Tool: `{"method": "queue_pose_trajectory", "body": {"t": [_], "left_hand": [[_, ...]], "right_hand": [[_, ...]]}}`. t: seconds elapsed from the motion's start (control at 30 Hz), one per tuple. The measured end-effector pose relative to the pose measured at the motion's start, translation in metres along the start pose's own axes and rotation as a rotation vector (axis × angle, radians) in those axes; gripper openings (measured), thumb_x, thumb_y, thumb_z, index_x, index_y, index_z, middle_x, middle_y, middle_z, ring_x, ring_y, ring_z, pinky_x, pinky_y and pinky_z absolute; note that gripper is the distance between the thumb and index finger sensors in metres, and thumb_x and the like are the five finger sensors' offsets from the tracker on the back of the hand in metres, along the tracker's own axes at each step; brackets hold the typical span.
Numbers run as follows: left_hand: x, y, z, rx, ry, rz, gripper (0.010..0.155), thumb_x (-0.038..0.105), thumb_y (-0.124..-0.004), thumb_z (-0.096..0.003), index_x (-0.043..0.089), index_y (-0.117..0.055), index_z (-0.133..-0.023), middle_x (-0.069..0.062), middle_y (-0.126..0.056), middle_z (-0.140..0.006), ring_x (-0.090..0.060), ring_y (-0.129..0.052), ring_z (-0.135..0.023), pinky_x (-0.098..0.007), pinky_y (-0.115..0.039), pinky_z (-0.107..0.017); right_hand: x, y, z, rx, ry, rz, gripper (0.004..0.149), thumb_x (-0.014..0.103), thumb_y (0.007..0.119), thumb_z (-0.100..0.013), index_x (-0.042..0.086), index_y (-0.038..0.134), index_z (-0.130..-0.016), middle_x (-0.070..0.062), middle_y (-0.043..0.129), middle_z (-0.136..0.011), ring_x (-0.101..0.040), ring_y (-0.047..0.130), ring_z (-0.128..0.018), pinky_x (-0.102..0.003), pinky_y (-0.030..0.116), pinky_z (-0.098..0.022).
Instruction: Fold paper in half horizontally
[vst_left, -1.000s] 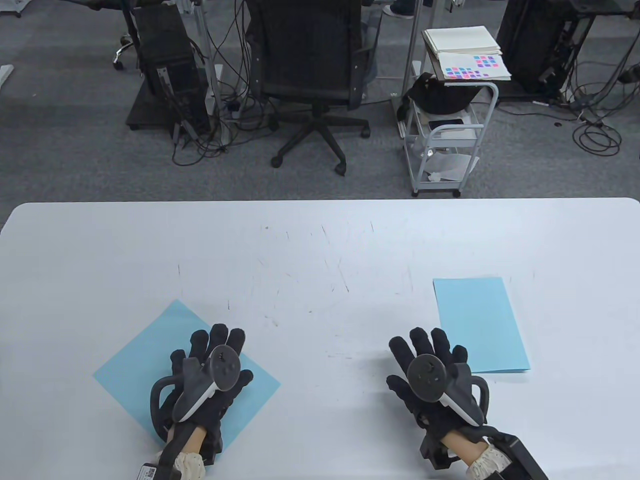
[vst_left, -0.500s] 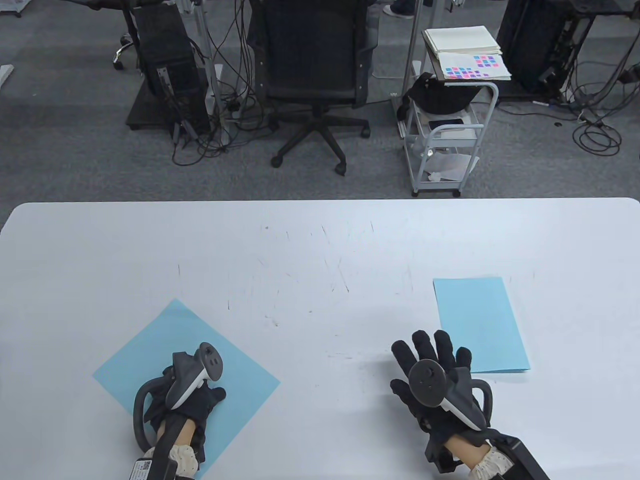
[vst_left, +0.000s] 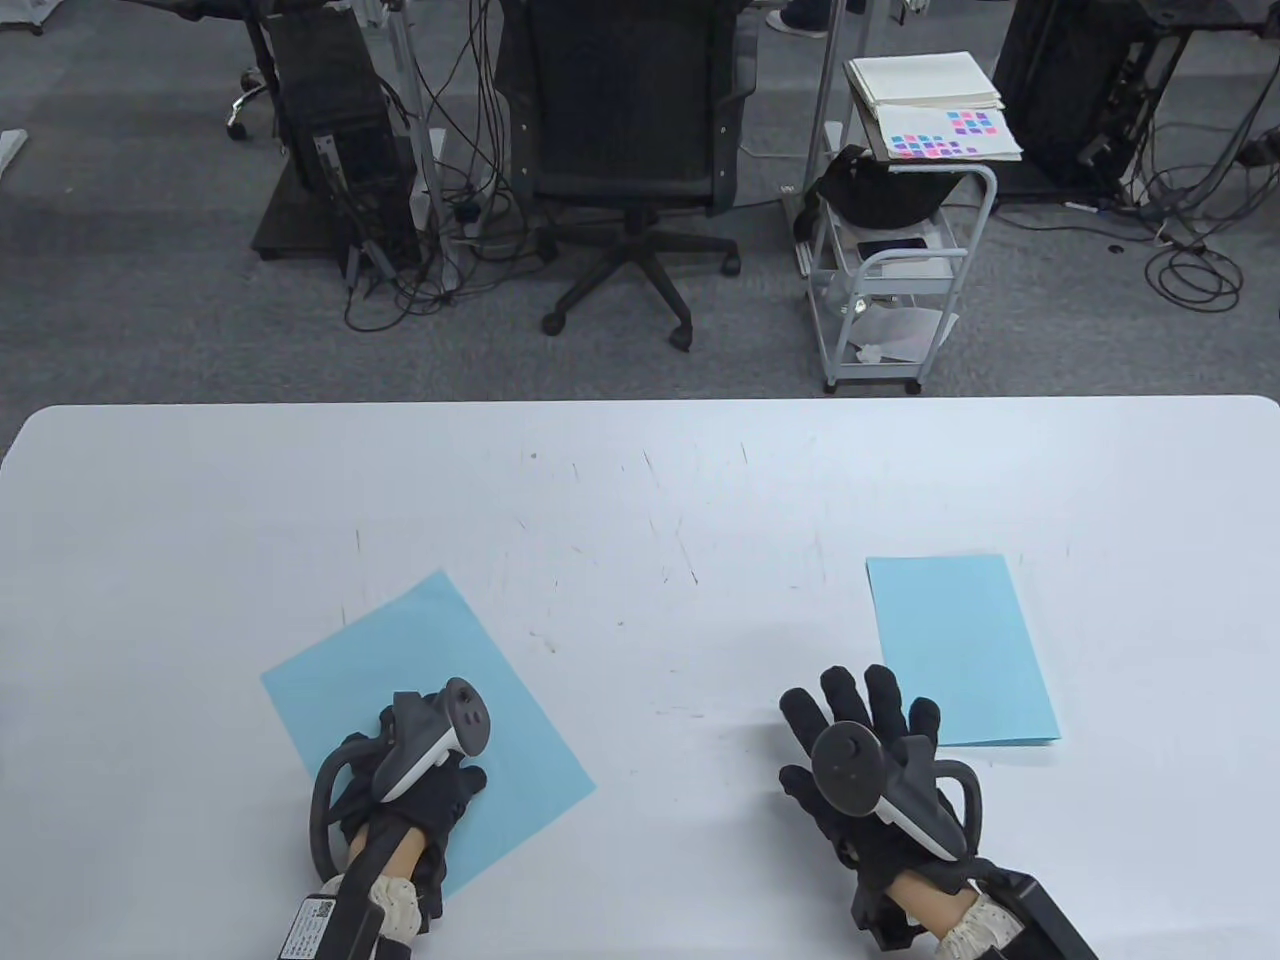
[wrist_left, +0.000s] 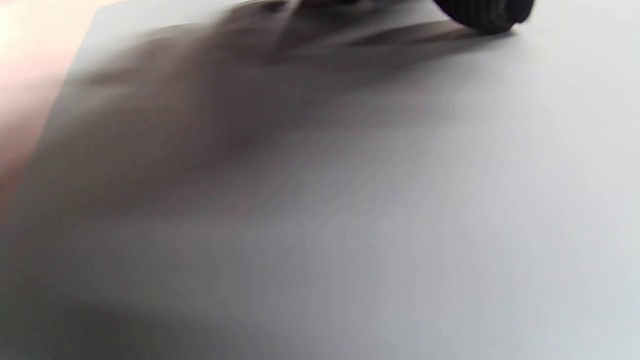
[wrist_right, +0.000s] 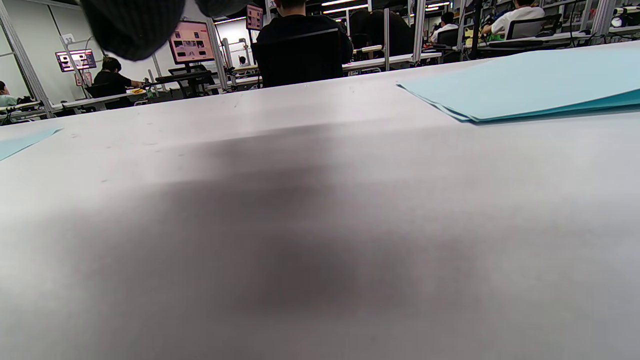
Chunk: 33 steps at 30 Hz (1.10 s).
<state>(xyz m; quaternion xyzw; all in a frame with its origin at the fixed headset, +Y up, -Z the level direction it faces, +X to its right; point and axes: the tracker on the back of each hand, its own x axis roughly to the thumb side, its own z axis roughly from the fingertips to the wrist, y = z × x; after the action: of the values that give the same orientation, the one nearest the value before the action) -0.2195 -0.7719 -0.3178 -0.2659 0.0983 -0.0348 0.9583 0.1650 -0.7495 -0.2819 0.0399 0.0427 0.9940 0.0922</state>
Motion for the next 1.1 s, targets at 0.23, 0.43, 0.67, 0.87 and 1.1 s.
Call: {"method": "queue_pose_trajectory", "body": {"t": [0.23, 0.43, 0.67, 0.87, 1.1], "left_hand": [[0.027, 0.002, -0.002, -0.014, -0.075, -0.022, 0.068, 0.051, -0.065, -0.0446, 0.056, -0.032, -0.104, 0.022, -0.025, -0.121, -0.020, -0.032, -0.120, -0.057, -0.035, -0.089], [0.054, 0.007, -0.003, -0.036, -0.157, -0.054, 0.066, 0.047, -0.065, -0.0463, 0.057, -0.032, -0.103, 0.024, -0.023, -0.120, -0.017, -0.029, -0.120, -0.057, -0.032, -0.089], [0.098, 0.014, -0.006, -0.046, -0.258, -0.083, 0.066, 0.046, -0.067, -0.0465, 0.059, -0.033, -0.102, 0.026, -0.024, -0.119, -0.015, -0.029, -0.119, -0.056, -0.032, -0.090], [0.130, 0.015, 0.001, -0.037, -0.333, -0.130, 0.066, 0.047, -0.067, -0.0462, 0.060, -0.033, -0.101, 0.027, -0.024, -0.118, -0.013, -0.029, -0.119, -0.055, -0.032, -0.090], [0.147, 0.013, 0.008, -0.018, -0.370, -0.162, 0.066, 0.048, -0.066, -0.0463, 0.059, -0.032, -0.102, 0.026, -0.024, -0.119, -0.014, -0.030, -0.119, -0.055, -0.033, -0.090]], "right_hand": [[0.001, 0.000, 0.000, 0.010, -0.002, 0.009, 0.070, 0.050, 0.070, -0.046, 0.039, 0.037, -0.108, -0.001, 0.018, -0.120, -0.040, 0.000, -0.105, -0.069, 0.007, -0.070], [0.001, 0.000, 0.001, 0.014, 0.000, 0.014, 0.070, 0.050, 0.070, -0.046, 0.039, 0.037, -0.108, -0.001, 0.018, -0.120, -0.039, 0.000, -0.105, -0.070, 0.006, -0.070], [0.000, 0.001, 0.001, 0.013, 0.000, 0.014, 0.070, 0.050, 0.070, -0.046, 0.039, 0.038, -0.108, -0.001, 0.019, -0.120, -0.039, 0.000, -0.105, -0.069, 0.006, -0.070], [0.000, 0.001, 0.001, 0.020, -0.002, 0.017, 0.070, 0.050, 0.070, -0.046, 0.039, 0.038, -0.108, -0.001, 0.019, -0.120, -0.039, 0.000, -0.105, -0.069, 0.006, -0.070], [0.003, 0.003, 0.001, 0.038, -0.018, 0.022, 0.070, 0.050, 0.070, -0.046, 0.039, 0.038, -0.108, -0.001, 0.020, -0.120, -0.039, 0.000, -0.105, -0.070, 0.006, -0.070]]}}
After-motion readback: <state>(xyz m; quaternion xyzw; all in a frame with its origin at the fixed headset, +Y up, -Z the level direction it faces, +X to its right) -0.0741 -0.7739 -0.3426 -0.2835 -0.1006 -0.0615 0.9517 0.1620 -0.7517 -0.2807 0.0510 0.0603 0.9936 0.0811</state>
